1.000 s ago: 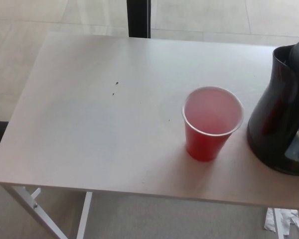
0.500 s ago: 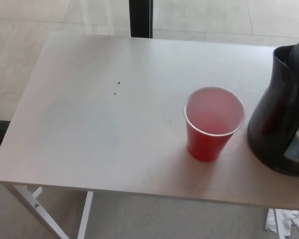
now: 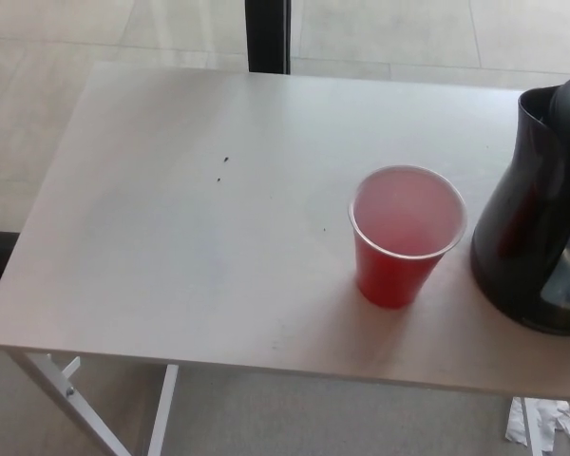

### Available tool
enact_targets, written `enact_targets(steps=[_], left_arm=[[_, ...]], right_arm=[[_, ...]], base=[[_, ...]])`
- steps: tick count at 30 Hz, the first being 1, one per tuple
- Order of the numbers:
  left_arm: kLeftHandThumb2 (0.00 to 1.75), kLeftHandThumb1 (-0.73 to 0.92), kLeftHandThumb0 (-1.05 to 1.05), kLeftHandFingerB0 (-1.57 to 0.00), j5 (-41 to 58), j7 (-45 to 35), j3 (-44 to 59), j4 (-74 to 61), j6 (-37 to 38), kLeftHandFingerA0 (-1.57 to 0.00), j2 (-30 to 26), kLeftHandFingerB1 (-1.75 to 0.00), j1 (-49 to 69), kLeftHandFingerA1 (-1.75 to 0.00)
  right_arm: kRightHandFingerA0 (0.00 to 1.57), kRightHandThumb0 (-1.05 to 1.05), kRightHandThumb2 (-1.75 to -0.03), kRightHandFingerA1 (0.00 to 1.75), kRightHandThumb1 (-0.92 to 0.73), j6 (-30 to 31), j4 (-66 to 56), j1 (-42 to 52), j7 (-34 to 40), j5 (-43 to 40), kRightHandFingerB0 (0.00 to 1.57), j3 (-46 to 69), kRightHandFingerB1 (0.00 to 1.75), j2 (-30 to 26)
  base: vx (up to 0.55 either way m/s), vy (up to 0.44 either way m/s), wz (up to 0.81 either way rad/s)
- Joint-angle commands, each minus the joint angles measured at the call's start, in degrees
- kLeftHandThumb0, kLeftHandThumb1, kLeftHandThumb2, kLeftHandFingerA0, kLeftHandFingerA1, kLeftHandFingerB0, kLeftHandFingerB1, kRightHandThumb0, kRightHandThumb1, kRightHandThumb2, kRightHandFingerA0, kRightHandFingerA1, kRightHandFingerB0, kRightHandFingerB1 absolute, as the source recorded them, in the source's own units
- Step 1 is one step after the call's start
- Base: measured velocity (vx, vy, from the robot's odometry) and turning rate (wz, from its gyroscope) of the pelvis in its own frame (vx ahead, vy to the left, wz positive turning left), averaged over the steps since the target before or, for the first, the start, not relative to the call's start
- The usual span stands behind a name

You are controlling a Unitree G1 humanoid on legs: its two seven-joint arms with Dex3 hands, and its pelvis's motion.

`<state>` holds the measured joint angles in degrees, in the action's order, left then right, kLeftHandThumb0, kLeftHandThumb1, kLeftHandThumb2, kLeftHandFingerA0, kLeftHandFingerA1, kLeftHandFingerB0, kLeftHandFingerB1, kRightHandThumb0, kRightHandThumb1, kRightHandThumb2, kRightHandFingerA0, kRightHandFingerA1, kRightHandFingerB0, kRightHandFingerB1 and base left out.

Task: The robot uses its right hand to lift up a kettle kept on the middle of the desk by its handle and tilt it into a glass kept next to it to pour out water

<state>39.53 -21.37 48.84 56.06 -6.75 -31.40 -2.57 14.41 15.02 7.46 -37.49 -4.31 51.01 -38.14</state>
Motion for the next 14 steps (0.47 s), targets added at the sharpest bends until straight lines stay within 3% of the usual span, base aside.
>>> enact_targets(steps=[1, 2, 3, 4, 5, 6, 7, 8, 9, 10, 11, 12, 13, 14], left_arm=[[1.1, 0.46, -1.05, -1.05, 0.8, -0.9, 1.5, 2.0, 1.5, -1.29, -0.9, -0.96, 0.5, -0.76], [0.79, 0.63, -1.05, -1.01, 0.6, -0.6, 1.5, 2.1, 1.6, -1.28, -0.9, -0.98, 0.5, -0.8], [0.79, 0.63, -1.05, -1.01, 0.6, -0.4, 1.4, 2.1, 1.7, -1.28, -1.0, -0.98, 0.5, -0.8], [1.1, 0.46, -1.05, -1.09, 0.5, -1.0, 1.4, 1.6, 1.9, -1.25, -1.0, -0.93, 1.1, -0.79], [1.1, 0.46, -1.05, -1.09, 0.5, -1.4, 1.4, 1.9, 2.1, -1.25, -1.0, -0.93, 1.2, -0.79], [0.79, 0.65, -1.05, -1.04, 0.0, -0.9, 1.1, 1.5, 2.5, -1.24, -0.9, -0.98, 1.5, -0.85], [1.12, 0.49, -1.05, -0.99, -0.7, -0.4, 0.5, 1.9, 2.7, -1.3, -1.0, -1.04, 1.6, -0.8], [0.8, 0.66, -1.05, -1.03, -1.2, -0.5, 0.1, 2.2, 3.0, -1.27, -1.1, -1.02, 1.7, -0.86], [0.8, 0.65, -1.05, -1.04, -1.5, -0.5, -0.1, 2.6, 3.2, -1.28, -1.2, -1.02, 1.7, -0.86], [0.8, 0.65, -1.05, -1.04, -1.8, -0.7, -0.4, 3.0, 3.5, -1.28, -1.3, -1.02, 1.8, -0.86], [0.82, 0.67, -1.05, -1.06, -2.1, -0.3, -0.6, 3.0, 3.6, -1.29, -1.3, -1.03, 2.0, -0.87], [0.85, 0.72, -1.05, -1.02, -3.8, 0.8, -1.8, 3.5, 4.6, -1.2, -1.5, -1.15, 2.3, -1.04], [0.85, 0.72, -1.05, -1.02, -5.5, 1.4, -3.1, 4.0, 5.7, -1.2, -1.7, -1.15, 2.7, -1.04], [0.91, 0.73, -1.05, -1.02, -7.2, 1.9, -4.6, 4.1, 6.9, -1.16, -1.9, -1.24, 3.1, -1.08]], right_arm=[[0.0, -0.72, -0.84, 0.53, -0.44, -0.1, 31.2, -0.6, 22.2, -28.8, 0.03, 38.3, 0.25, -1.4], [0.16, -0.71, -0.84, 0.79, -0.43, 0.0, 31.5, -2.6, 26.5, -29.3, 0.0, 39.7, 0.2, -1.3], [0.16, -0.71, -0.84, 0.79, -0.43, -0.1, 31.7, -3.4, 27.8, -29.4, 0.0, 40.3, 0.2, -1.3], [0.11, -0.53, -0.49, 1.69, -0.73, -0.2, 32.5, -5.5, 31.8, -29.1, 0.0, 40.8, 0.14, -1.2], [0.11, -0.53, -0.49, 1.69, -0.73, 0.1, 33.1, -6.6, 33.0, -29.7, 0.0, 41.5, 0.14, -1.2], [0.0, -0.6, -0.55, 1.26, -0.68, 1.8, 32.0, -8.1, 36.1, -29.4, 0.0, 42.0, 0.09, -0.6], [0.0, -0.52, -0.5, 1.37, -0.71, 1.3, 31.0, -10.0, 39.8, -26.8, 0.0, 40.3, 0.01, 1.5], [0.14, -0.53, -0.53, 1.55, -0.7, 1.6, 30.1, -10.4, 41.3, -24.7, 0.0, 39.0, 0.06, 3.0], [0.37, -0.44, -0.6, 1.43, -0.61, 1.6, 29.7, -10.5, 41.3, -24.5, 0.05, 38.8, 0.06, 3.9], [0.37, -0.44, -0.6, 1.43, -0.61, 1.5, 29.1, -10.5, 40.9, -24.5, 0.05, 38.9, 0.06, 5.0], [0.37, -0.62, -0.81, 1.07, -0.57, 1.9, 28.2, -9.5, 39.6, -23.1, 0.0, 37.8, 0.15, 5.9], [0.19, -0.6, -0.82, 0.8, -0.51, 3.2, 25.6, -7.4, 36.2, -20.2, 0.01, 34.4, 0.48, 8.7], [0.19, -0.6, -0.82, 0.8, -0.51, 4.5, 24.0, -6.2, 34.3, -18.6, 0.01, 32.4, 0.48, 10.7], [0.09, -0.51, -0.56, 0.91, -0.65, 2.5, 23.3, -5.3, 32.5, -17.1, 0.03, 30.5, 0.46, 11.9]], base=[[0.0, 0.0, 0.0], [0.0, 0.0, 0.0], [0.0, 0.0, 0.0], [0.0, 0.0, 0.0], [0.0, 0.0, 0.0], [0.0, 0.0, 0.0], [0.0, 0.0, 0.0], [0.0, 0.0, 0.0], [0.0, 0.0, 0.0], [0.0, 0.0, 0.0], [0.0, 0.0, 0.0], [0.0, 0.0, 0.0], [0.0, 0.0, 0.0], [0.0, 0.0, 0.0]])
